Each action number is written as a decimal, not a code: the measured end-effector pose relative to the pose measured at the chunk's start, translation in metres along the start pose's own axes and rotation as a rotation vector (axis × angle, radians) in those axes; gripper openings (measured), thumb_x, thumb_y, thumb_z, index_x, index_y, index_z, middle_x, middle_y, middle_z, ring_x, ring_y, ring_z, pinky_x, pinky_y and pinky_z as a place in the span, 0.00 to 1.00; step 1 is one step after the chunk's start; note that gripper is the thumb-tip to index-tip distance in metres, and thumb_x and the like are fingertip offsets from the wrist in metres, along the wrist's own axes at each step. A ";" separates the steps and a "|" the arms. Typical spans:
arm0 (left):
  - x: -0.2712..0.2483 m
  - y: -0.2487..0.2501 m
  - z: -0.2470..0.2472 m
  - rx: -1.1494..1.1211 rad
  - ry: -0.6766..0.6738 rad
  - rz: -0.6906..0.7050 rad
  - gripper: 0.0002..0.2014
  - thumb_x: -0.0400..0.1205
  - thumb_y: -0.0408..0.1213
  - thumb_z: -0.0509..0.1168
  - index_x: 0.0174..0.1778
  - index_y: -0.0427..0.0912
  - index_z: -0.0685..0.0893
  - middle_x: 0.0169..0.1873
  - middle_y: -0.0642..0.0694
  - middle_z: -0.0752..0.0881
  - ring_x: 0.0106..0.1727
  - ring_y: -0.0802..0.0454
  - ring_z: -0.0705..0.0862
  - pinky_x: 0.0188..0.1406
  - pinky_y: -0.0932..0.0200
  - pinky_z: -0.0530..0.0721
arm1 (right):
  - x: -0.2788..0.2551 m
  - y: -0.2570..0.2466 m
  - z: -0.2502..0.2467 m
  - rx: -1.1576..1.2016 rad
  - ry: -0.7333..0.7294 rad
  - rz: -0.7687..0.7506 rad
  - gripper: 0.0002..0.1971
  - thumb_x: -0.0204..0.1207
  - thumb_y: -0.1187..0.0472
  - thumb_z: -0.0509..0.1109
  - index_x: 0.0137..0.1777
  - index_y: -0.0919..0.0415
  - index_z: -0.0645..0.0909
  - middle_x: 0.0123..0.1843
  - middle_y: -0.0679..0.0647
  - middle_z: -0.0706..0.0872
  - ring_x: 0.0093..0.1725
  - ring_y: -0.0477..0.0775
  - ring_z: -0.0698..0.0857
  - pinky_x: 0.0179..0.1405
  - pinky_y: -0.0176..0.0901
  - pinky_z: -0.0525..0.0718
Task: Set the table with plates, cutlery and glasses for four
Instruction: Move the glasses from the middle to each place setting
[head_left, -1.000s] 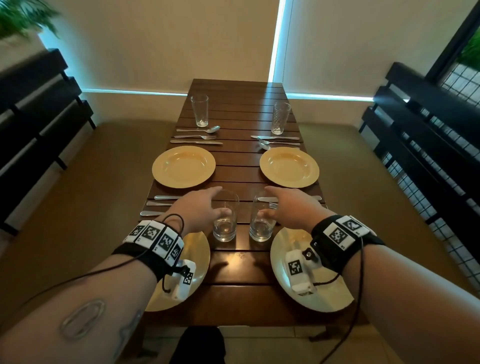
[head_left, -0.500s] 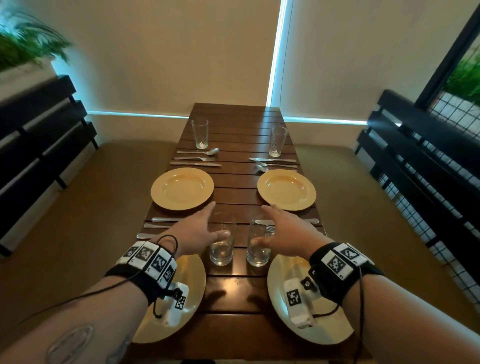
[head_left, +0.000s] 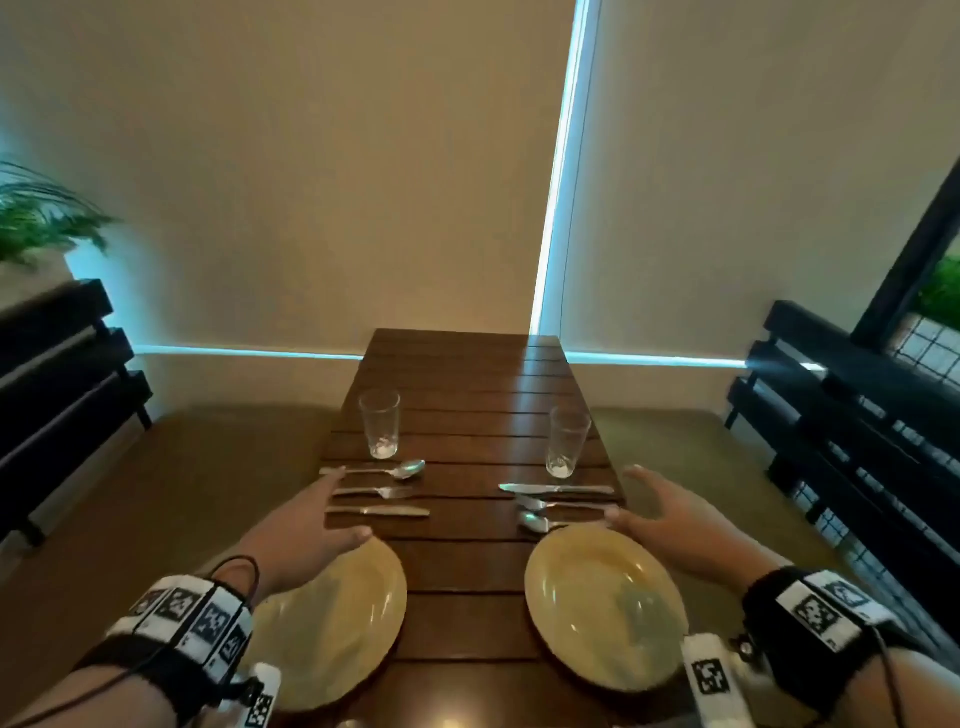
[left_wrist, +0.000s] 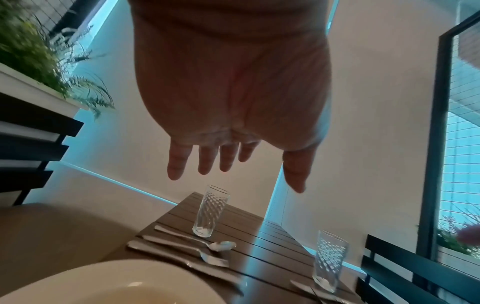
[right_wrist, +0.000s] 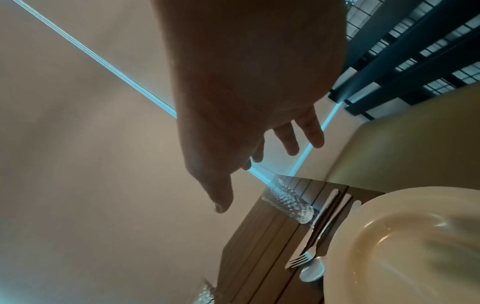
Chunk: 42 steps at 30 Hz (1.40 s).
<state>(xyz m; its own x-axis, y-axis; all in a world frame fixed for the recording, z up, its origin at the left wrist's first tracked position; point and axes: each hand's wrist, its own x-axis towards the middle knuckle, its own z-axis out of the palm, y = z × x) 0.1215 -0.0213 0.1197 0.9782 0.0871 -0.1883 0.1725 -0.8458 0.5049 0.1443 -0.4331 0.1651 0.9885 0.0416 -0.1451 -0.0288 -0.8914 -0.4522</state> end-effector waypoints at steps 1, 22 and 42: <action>0.033 0.002 -0.005 -0.007 0.011 0.007 0.47 0.82 0.58 0.73 0.92 0.53 0.54 0.89 0.47 0.66 0.85 0.45 0.71 0.81 0.49 0.72 | 0.026 -0.001 0.002 0.022 -0.010 0.014 0.36 0.76 0.41 0.72 0.82 0.48 0.65 0.79 0.50 0.76 0.75 0.51 0.77 0.68 0.42 0.73; 0.311 0.002 -0.009 0.249 -0.030 -0.017 0.45 0.81 0.53 0.72 0.91 0.61 0.54 0.89 0.42 0.55 0.81 0.36 0.75 0.78 0.41 0.78 | 0.302 0.001 0.047 -0.219 -0.099 0.072 0.38 0.71 0.55 0.72 0.81 0.43 0.64 0.79 0.60 0.71 0.73 0.59 0.77 0.68 0.45 0.75; 0.145 0.045 -0.042 0.013 0.211 0.261 0.41 0.70 0.46 0.84 0.77 0.54 0.72 0.71 0.44 0.80 0.64 0.39 0.85 0.67 0.40 0.86 | 0.161 -0.034 -0.003 -0.162 0.136 -0.125 0.38 0.63 0.42 0.82 0.73 0.46 0.74 0.66 0.52 0.77 0.58 0.46 0.74 0.56 0.42 0.74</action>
<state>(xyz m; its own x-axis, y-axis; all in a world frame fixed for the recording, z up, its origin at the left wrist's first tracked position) 0.2758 -0.0250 0.1507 0.9917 -0.0278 0.1253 -0.0875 -0.8606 0.5016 0.3048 -0.3975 0.1593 0.9941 0.1049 0.0279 0.1083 -0.9444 -0.3103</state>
